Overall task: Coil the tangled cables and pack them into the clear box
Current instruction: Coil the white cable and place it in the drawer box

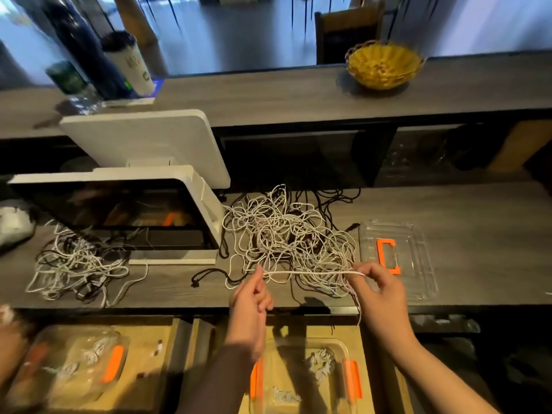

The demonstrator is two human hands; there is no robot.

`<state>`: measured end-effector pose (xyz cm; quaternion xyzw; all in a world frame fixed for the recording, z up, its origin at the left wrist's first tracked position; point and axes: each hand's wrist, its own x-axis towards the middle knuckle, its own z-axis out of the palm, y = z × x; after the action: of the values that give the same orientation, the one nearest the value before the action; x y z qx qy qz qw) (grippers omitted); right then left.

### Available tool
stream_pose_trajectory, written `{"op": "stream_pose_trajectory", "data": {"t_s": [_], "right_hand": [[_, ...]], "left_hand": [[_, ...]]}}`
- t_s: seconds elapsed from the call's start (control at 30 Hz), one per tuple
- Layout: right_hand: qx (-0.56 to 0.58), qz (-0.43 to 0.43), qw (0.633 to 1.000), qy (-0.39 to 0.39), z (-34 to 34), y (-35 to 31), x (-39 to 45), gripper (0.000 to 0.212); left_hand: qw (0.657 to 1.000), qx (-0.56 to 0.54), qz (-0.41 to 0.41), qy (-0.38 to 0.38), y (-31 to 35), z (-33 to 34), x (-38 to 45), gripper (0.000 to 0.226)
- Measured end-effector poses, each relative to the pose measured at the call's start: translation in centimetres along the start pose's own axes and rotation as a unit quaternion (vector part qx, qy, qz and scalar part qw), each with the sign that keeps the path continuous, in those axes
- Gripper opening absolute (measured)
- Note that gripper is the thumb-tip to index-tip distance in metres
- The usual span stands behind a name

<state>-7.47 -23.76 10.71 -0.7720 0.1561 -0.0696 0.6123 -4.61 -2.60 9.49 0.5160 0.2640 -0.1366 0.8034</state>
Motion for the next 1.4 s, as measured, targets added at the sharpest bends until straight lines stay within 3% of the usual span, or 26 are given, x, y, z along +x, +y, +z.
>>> {"op": "stream_pose_trajectory", "data": {"t_s": [0.13, 0.23, 0.5, 0.6, 0.7, 0.8, 0.9, 0.97, 1.0, 1.07, 1.17, 1.23, 1.4], "right_hand": [[0.038, -0.04, 0.998, -0.004, -0.3, -2.5, -1.1, 0.016], [-0.001, -0.069, 0.997, -0.022, -0.5, -3.5, -1.9, 0.029], [-0.115, -0.106, 0.986, -0.053, -2.7, -4.5, -3.0, 0.023], [-0.122, -0.096, 0.987, -0.043, -2.6, -4.5, -3.4, 0.02], [-0.133, -0.085, 0.986, -0.045, -2.3, -4.5, -3.8, 0.01], [-0.154, -0.073, 0.983, -0.069, -2.2, -4.5, -4.2, 0.006], [-0.18, -0.05, 0.978, -0.093, -1.9, -4.9, -4.2, 0.007], [-0.266, -0.036, 0.956, -0.115, -1.3, -5.3, -4.3, 0.004], [-0.3, -0.032, 0.945, -0.127, -0.8, -5.5, -4.4, 0.015], [-0.27, -0.031, 0.952, -0.145, 0.5, -6.3, -4.8, 0.034], [-0.114, -0.023, 0.969, -0.218, 2.6, -7.7, -6.2, 0.022], [-0.077, -0.018, 0.969, -0.235, 3.4, -7.9, -7.0, 0.012], [-0.061, -0.004, 0.975, -0.214, 1.8, -7.7, -7.8, 0.026]], "left_hand": [[0.999, -0.032, 0.018, -0.031, 2.7, 0.3, -1.1, 0.046], [0.994, -0.091, 0.003, -0.052, 4.5, 0.3, -1.9, 0.047], [0.971, -0.235, -0.031, -0.022, 7.9, -1.9, -0.9, 0.048], [0.987, -0.16, -0.026, -0.011, 9.0, -3.0, -0.8, 0.048], [0.998, 0.039, 0.041, 0.021, 8.3, -3.2, -0.9, 0.045], [0.969, 0.22, 0.109, 0.038, 7.2, -3.0, -1.3, 0.032], [0.925, 0.342, 0.164, -0.015, 7.0, -2.2, -2.5, 0.032], [0.897, 0.397, 0.186, -0.062, 7.1, -1.7, -3.4, 0.038], [0.886, 0.417, 0.183, -0.089, 7.1, -1.3, -3.9, 0.039], [0.884, 0.421, 0.142, -0.149, 6.9, -0.4, -5.0, 0.039], [0.919, 0.333, 0.052, -0.205, 6.3, 1.1, -7.1, 0.034], [0.934, 0.285, 0.016, -0.214, 6.0, 1.5, -8.1, 0.031], [0.954, 0.209, -0.005, -0.214, 6.4, 0.5, -8.4, 0.045]]}}
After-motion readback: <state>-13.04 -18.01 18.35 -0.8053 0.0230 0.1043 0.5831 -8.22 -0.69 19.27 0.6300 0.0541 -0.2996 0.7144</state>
